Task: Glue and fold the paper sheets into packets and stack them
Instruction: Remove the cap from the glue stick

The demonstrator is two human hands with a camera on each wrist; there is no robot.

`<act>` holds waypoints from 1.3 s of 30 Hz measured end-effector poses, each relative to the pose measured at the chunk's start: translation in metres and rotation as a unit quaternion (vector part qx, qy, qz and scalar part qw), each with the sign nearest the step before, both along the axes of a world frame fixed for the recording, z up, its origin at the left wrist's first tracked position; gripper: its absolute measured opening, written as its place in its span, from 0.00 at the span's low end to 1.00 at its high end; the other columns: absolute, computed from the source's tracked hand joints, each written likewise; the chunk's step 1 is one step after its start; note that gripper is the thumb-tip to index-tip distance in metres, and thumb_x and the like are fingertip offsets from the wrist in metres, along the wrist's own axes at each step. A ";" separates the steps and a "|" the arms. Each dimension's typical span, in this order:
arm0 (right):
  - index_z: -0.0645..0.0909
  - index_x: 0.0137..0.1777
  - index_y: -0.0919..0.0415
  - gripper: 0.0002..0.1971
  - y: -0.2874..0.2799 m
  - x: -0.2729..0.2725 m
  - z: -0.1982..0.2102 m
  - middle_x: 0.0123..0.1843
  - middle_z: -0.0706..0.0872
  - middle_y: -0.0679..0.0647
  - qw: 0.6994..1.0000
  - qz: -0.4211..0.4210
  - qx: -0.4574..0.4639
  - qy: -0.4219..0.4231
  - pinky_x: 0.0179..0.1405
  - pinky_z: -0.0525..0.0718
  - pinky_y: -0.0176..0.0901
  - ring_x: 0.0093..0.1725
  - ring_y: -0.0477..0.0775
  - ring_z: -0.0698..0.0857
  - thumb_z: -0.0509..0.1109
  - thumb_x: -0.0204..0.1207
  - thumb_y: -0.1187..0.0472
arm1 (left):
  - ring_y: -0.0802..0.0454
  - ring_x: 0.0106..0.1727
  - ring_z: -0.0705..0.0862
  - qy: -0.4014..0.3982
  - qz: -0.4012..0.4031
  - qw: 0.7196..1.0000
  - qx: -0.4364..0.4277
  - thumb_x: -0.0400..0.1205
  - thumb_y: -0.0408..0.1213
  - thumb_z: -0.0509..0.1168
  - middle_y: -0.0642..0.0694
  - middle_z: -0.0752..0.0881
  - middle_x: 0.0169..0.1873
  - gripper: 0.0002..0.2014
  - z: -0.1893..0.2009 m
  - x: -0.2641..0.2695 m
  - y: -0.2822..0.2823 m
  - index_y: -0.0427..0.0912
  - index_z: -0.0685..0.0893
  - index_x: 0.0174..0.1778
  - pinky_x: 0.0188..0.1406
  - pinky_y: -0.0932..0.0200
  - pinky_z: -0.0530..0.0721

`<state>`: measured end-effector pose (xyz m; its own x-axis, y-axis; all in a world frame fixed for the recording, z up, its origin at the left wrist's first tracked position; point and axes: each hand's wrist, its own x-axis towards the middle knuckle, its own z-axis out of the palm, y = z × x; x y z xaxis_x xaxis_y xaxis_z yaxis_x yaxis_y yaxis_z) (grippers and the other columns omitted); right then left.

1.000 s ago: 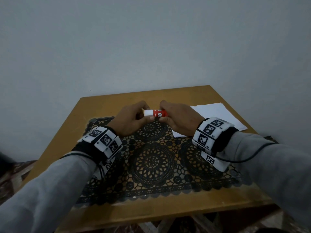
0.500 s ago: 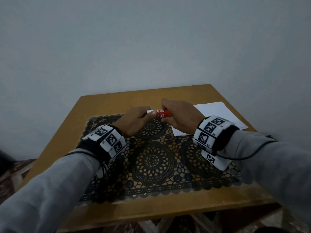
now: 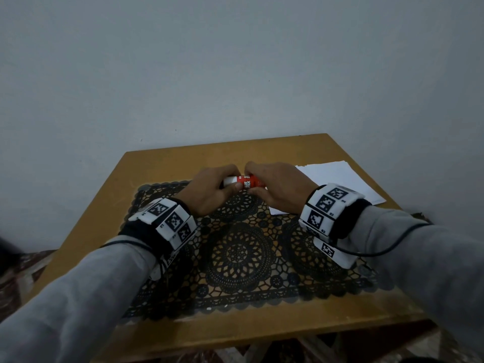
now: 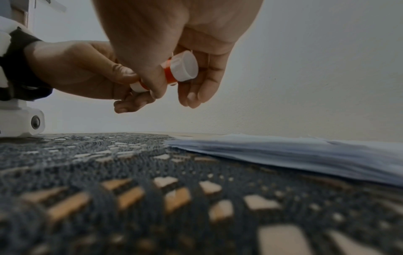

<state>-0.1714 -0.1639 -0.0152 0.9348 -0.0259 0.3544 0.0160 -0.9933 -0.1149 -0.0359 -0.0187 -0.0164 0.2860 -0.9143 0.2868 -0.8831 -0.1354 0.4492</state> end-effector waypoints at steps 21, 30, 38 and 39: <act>0.71 0.67 0.57 0.16 0.009 0.001 0.002 0.51 0.85 0.55 0.999 0.010 0.009 0.042 0.41 0.75 0.45 0.46 0.56 0.83 0.63 0.81 0.56 | 0.56 0.34 0.74 -0.015 0.022 0.998 0.053 0.83 0.42 0.52 0.49 0.79 0.35 0.10 -0.001 -0.004 -0.005 0.42 0.76 0.48 0.32 0.59 0.68; 0.70 0.56 0.57 0.09 0.000 0.003 -0.003 0.46 0.81 0.53 0.999 -0.037 0.011 0.037 0.38 0.74 0.44 0.42 0.53 0.79 0.64 0.79 0.59 | 0.50 0.40 0.80 -0.040 0.008 0.999 0.020 0.84 0.37 0.60 0.47 0.84 0.43 0.08 -0.002 -0.003 -0.005 0.42 0.78 0.58 0.36 0.59 0.74; 0.64 0.50 0.55 0.07 0.001 0.001 -0.002 0.38 0.78 0.50 0.999 -0.030 0.012 -0.005 0.30 0.66 0.43 0.33 0.53 0.75 0.60 0.81 0.56 | 0.52 0.31 0.77 -0.040 -0.011 0.999 -0.034 0.86 0.51 0.54 0.49 0.81 0.31 0.14 -0.003 -0.002 -0.005 0.44 0.76 0.48 0.29 0.61 0.71; 0.65 0.51 0.55 0.07 0.001 0.001 -0.002 0.38 0.79 0.51 1.000 -0.028 0.005 -0.011 0.31 0.69 0.44 0.33 0.53 0.76 0.60 0.81 0.54 | 0.50 0.31 0.77 -0.031 -0.004 0.999 -0.026 0.87 0.50 0.52 0.47 0.81 0.31 0.14 -0.003 -0.002 -0.005 0.44 0.75 0.45 0.30 0.59 0.71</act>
